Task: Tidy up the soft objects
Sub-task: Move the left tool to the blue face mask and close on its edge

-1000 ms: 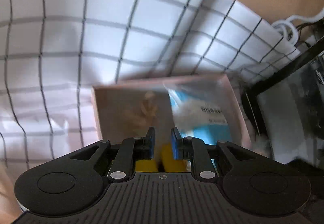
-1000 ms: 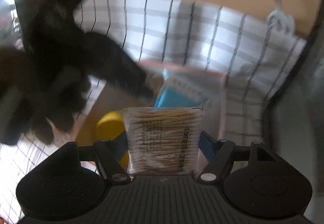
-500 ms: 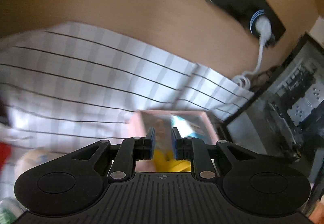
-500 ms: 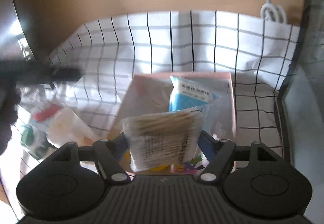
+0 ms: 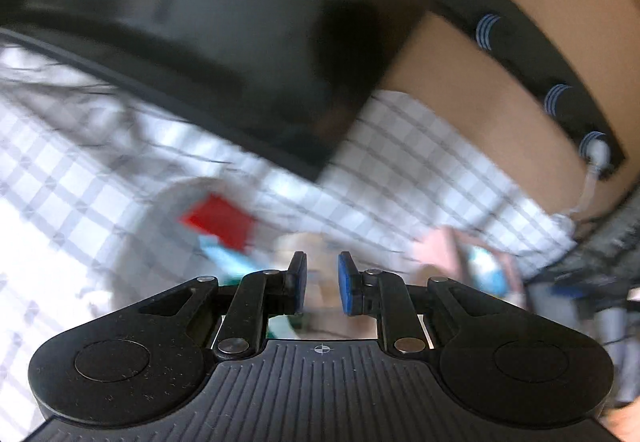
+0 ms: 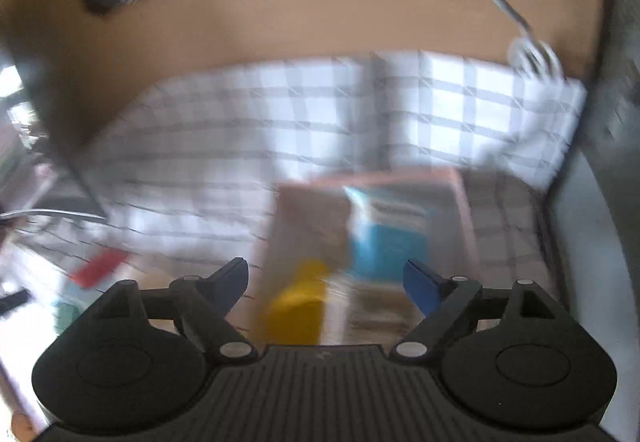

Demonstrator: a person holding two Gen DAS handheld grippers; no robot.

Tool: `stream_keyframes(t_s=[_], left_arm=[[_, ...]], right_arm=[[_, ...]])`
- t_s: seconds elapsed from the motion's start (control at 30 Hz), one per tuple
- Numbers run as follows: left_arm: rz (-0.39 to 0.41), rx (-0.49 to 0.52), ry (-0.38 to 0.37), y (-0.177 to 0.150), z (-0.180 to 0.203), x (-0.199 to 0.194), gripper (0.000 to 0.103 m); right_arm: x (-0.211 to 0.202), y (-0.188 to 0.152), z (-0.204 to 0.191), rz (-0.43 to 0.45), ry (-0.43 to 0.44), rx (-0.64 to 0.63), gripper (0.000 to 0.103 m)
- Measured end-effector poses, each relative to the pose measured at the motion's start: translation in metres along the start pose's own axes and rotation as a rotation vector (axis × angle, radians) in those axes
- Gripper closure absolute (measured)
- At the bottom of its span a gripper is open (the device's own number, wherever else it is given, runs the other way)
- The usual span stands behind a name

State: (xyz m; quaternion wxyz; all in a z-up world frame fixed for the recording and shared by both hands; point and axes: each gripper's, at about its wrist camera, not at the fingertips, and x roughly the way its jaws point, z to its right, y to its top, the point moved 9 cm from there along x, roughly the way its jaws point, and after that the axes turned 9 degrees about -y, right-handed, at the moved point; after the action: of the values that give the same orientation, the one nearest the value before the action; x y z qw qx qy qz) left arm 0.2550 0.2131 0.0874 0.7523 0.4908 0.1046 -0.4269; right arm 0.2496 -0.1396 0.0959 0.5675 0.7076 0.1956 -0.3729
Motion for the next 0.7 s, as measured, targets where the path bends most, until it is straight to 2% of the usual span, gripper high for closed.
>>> stream_keyframes(t_s=[0.1, 0.2, 0.33, 0.4, 0.53, 0.63, 0.7], left_arm=[[0.036, -0.024, 0.073, 0.007, -0.034, -0.019, 0.085], [0.073, -0.016, 0.114, 0.021, -0.056, -0.040, 0.085], [0.053, 0.004, 0.152, 0.037, -0.076, -0.058, 0.085], [0.049, -0.009, 0.130, 0.044, -0.081, -0.063, 0.085], [0.038, -0.083, 0.069, 0.051, -0.088, -0.058, 0.085], [0.007, -0.129, 0.029, 0.042, -0.093, -0.041, 0.085], [-0.034, -0.165, 0.002, 0.030, -0.097, -0.025, 0.085]], right_arm=[[-0.022, 0.014, -0.056, 0.061, 0.042, -0.088, 0.017], [-0.041, 0.023, -0.122, 0.096, 0.131, -0.168, 0.017], [-0.074, 0.042, -0.205, 0.154, 0.248, -0.233, 0.017], [-0.090, 0.057, -0.236, 0.184, 0.289, -0.237, 0.017], [-0.107, 0.080, -0.268, 0.244, 0.316, -0.221, 0.017], [-0.101, 0.082, -0.274, 0.249, 0.303, -0.244, 0.017], [-0.078, 0.068, -0.276, 0.216, 0.288, -0.332, 0.017]])
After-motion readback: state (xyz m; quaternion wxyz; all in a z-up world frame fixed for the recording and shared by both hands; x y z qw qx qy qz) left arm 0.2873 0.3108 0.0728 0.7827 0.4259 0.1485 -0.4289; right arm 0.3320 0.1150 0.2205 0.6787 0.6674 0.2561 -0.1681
